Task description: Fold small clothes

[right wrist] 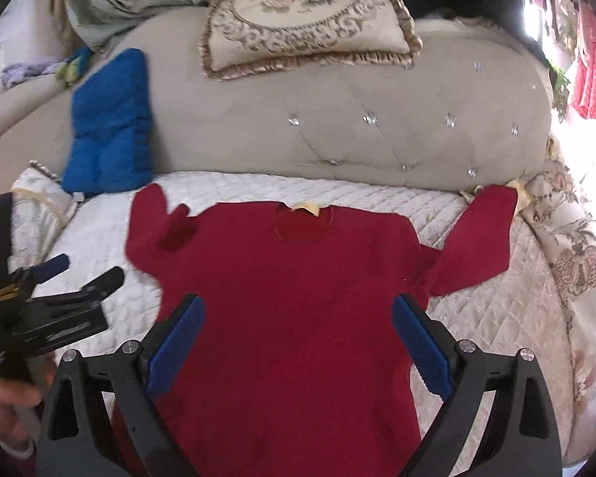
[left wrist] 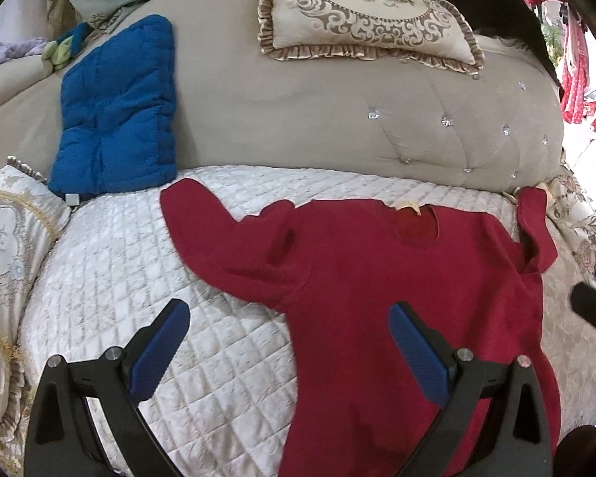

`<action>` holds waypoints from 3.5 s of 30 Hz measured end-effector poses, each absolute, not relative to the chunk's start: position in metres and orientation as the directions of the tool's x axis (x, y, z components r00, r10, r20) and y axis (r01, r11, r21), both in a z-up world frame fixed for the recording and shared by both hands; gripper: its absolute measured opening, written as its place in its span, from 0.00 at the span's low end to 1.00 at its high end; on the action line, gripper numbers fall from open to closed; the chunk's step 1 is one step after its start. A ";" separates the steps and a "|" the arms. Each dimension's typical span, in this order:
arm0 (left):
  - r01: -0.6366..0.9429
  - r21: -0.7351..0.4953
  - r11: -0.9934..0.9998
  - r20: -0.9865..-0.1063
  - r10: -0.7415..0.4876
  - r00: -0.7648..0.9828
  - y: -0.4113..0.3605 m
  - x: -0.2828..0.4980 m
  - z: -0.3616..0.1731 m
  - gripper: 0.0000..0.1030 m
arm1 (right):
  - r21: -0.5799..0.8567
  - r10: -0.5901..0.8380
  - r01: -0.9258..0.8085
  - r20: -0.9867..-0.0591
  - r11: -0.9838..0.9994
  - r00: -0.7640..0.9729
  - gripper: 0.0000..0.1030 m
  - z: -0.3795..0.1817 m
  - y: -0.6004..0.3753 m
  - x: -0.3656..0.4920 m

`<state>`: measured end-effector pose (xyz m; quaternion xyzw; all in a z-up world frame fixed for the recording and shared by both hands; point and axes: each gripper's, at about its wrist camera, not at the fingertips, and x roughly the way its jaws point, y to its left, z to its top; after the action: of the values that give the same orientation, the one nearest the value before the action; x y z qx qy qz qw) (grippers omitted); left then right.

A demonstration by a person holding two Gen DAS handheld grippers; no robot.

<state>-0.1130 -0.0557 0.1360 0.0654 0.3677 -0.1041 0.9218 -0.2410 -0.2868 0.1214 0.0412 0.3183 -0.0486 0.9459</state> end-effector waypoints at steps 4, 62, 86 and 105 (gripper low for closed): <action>0.265 0.041 0.963 -0.694 -0.163 0.701 -0.066 -0.099 0.128 0.99 | 0.049 -0.099 0.164 -0.618 0.985 0.780 0.76 0.107 -0.296 -0.218; 0.162 0.012 0.987 -0.754 -0.098 0.649 -0.043 -0.017 0.067 0.99 | 0.077 -0.091 0.215 -0.734 0.973 0.673 0.67 0.017 -0.294 -0.118; 0.202 0.016 0.979 -0.743 -0.124 0.658 -0.057 -0.024 0.068 0.99 | 0.093 -0.100 0.242 -0.727 0.966 0.679 0.67 0.016 -0.301 -0.122; 0.186 0.001 0.983 -0.752 -0.121 0.648 -0.050 -0.016 0.064 0.99 | 0.072 -0.129 0.260 -0.723 0.963 0.679 0.67 0.016 -0.311 -0.123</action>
<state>-0.0164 -0.0501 0.0644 0.0392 0.4108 -0.0847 0.9069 -0.1229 -0.3113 0.0160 0.0847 0.3863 -0.1066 0.9123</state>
